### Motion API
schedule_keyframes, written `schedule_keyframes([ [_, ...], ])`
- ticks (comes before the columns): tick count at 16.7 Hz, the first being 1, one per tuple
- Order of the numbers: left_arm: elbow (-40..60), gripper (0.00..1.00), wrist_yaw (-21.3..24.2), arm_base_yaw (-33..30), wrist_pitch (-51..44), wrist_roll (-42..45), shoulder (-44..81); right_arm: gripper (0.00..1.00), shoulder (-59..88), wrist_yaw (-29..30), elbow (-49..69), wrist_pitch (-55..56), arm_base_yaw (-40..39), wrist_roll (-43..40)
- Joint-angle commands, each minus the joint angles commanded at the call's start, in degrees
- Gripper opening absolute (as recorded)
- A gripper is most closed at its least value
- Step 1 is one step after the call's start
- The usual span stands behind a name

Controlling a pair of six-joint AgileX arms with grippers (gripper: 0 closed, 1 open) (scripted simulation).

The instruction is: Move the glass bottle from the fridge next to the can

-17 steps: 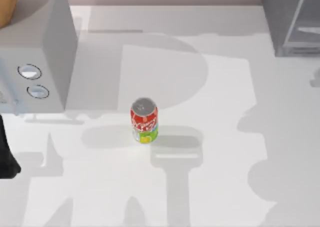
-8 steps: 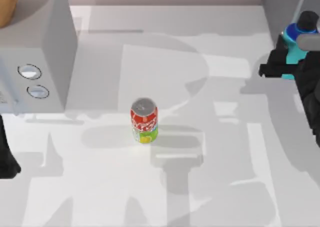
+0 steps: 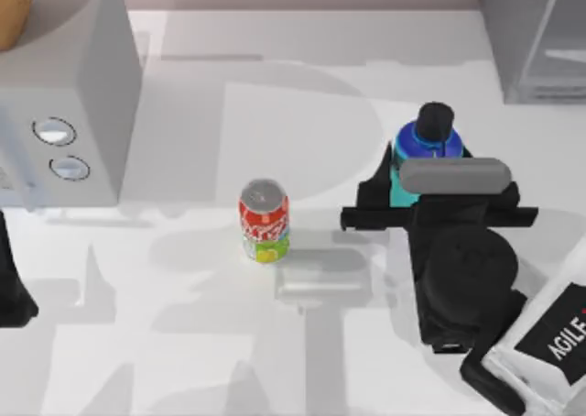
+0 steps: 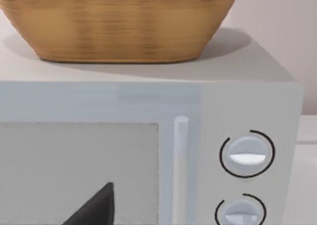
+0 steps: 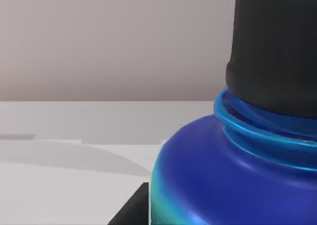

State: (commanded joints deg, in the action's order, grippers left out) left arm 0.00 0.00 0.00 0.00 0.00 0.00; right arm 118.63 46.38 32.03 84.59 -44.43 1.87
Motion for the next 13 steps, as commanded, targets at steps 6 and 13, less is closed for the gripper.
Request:
schedule_keyframes([
  [6, 0.0, 1.0, 0.0, 0.0, 0.0, 0.0, 0.0, 0.0, -0.04, 2.29, -0.26, 0.46, -2.27, 0.15],
  [13, 0.0, 1.0, 0.0, 0.0, 0.0, 0.0, 0.0, 0.15, 0.06, 2.49, -0.48, 0.61, -2.48, 0.03],
])
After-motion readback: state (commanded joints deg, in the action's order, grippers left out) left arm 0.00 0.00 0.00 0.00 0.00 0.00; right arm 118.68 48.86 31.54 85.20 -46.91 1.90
